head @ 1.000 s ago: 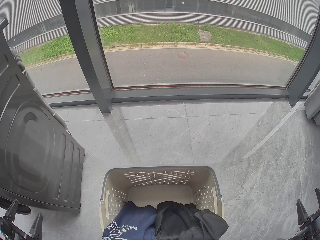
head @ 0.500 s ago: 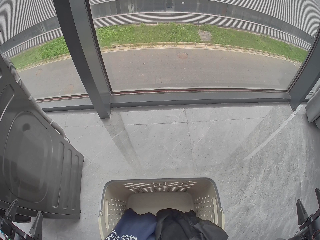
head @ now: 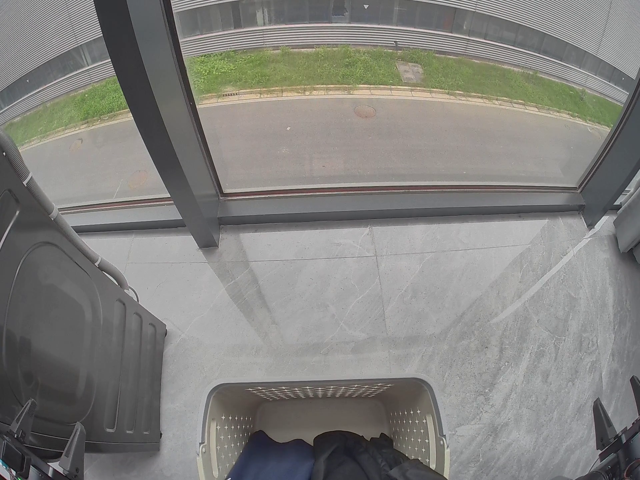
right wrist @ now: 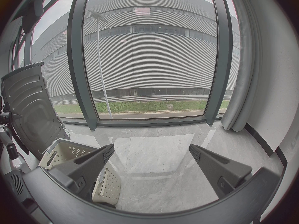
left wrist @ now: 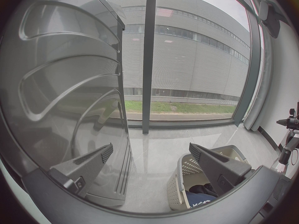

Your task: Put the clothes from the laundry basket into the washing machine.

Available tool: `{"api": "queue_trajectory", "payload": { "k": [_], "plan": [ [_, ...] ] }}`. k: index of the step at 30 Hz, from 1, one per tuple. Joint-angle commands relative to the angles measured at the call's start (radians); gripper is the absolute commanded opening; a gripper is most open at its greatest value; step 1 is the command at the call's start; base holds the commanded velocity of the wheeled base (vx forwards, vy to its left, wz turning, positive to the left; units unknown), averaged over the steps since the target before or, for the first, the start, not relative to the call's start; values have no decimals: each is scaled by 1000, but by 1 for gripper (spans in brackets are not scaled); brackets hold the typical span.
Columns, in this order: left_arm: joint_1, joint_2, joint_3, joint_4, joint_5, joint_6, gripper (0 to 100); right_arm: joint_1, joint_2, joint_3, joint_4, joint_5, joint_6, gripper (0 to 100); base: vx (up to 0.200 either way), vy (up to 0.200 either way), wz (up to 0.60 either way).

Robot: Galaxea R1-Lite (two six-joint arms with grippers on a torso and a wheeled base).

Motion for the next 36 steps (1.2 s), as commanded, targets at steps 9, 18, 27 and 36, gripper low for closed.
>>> {"api": "queue_trajectory", "payload": {
  "k": [9,18,27,36],
  "plan": [
    [0,-18,16,0,0,0,100,0,-16,18,0,0,0,100,0,0,0],
    [0,-18,16,1,0,0,100,0,-16,18,0,0,0,100,0,0,0],
    [-2,-18,16,1,0,0,100,0,-16,18,0,0,0,100,0,0,0],
    [0,-18,16,1,0,0,100,0,-16,18,0,0,0,100,0,0,0]
  ]
}}
